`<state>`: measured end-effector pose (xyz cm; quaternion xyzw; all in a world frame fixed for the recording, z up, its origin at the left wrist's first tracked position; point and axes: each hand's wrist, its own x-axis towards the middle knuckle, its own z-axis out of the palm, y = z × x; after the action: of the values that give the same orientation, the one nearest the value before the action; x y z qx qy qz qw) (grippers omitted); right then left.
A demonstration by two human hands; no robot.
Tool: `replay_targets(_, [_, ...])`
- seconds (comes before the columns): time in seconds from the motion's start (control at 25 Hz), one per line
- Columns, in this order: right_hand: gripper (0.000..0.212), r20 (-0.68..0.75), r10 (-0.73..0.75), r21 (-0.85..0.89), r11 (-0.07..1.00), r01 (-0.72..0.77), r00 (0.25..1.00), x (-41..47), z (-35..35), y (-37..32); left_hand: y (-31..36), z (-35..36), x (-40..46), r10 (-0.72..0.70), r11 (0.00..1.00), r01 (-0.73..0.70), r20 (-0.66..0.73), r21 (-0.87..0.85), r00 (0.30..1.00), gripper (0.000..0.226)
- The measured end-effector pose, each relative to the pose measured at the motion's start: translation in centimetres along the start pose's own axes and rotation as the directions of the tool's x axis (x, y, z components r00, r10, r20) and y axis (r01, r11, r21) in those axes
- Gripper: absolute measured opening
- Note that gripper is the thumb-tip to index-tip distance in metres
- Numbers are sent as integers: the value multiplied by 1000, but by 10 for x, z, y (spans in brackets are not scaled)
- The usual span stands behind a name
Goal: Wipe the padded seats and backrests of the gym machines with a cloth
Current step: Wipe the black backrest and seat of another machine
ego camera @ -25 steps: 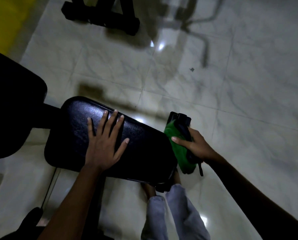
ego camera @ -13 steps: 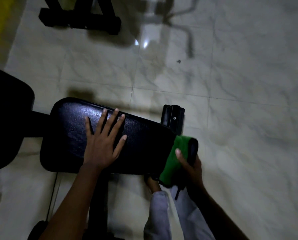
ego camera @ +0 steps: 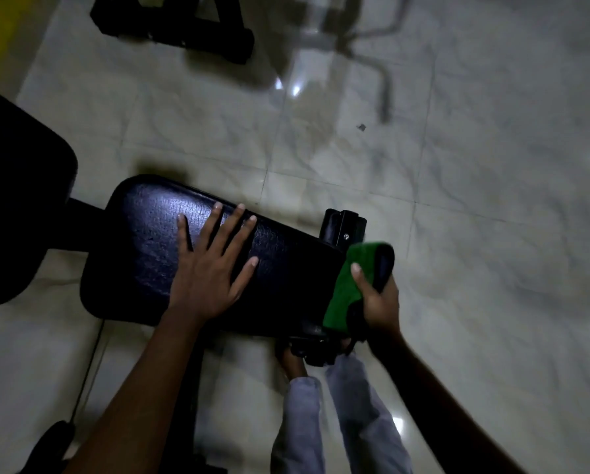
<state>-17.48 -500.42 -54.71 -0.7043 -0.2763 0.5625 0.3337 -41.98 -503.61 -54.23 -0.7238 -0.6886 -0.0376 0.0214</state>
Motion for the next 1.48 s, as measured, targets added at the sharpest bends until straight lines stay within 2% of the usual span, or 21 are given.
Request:
replay_targets(0.12, [30,25,80,12,997,-80,996,-47,-15,21,0,-1,-1,-2,1000,2,0,6,1000,60])
replay_targets(0.2, [35,90,77,-54,996,-72,993,-54,-25,16,0,0,-1,-3,1000,3,0,3,1000,60])
replay_targets(0.28, [33,137,-37,-207,976,65,990,-45,-30,-8,4,-1,-1,-16,1000,16,13,-20,1000,60])
replay_targets(0.4, [31,235,-230,-394,866,309,945,-10,-15,-67,11,-4,-3,-137,988,138,15,-67,990,62])
replay_targets(0.52, [34,486,-251,-420,773,476,837,18,33,-126,23,-7,-9,-322,934,318,3,-164,947,64])
replay_targets(0.64, [35,735,-170,-404,668,625,657,38,94,-155,30,-9,-15,-458,874,448,-11,-189,889,59])
replay_targets(0.72, [40,844,-133,-341,616,711,520,44,142,-167,32,-12,-18,-569,812,561,-6,-162,822,56])
replay_targets(0.76, [42,896,-114,-290,583,759,430,44,164,-174,33,-13,-18,-640,761,630,-24,-152,768,55])
replay_targets(0.88, [33,987,-32,-123,466,876,155,33,207,-196,55,-13,-14,-812,581,794,-55,-179,582,52])
replay_targets(0.96, [39,998,64,-25,378,926,1,24,223,-209,79,-12,-1,-906,422,879,-76,-221,416,51])
replay_targets(1.04, [37,989,133,22,333,943,-69,21,241,-215,89,-8,18,-963,271,934,-58,-233,264,52])
replay_targets(1.08, [36,985,151,30,317,948,-81,19,248,-218,90,-7,28,-977,215,948,-34,-235,213,52])
replay_targets(1.16, [35,963,217,103,249,963,-159,5,261,-208,100,-3,33,-994,106,961,-32,-255,101,55])
replay_targets(1.24, [37,964,184,157,200,967,-195,-4,279,-213,93,-7,40,-991,131,961,-52,-244,122,56])
replay_targets(1.32, [45,925,252,254,146,956,-284,-23,291,-198,97,-2,42,-994,94,969,-71,-230,80,57])
replay_targets(1.4, [58,893,295,323,108,940,-341,-49,311,-183,100,-3,44,-998,45,975,-53,-218,35,57])
replay_targets(1.48, [70,835,401,395,44,918,-378,-76,332,-163,100,-5,48,-999,11,975,-36,-222,3,58])
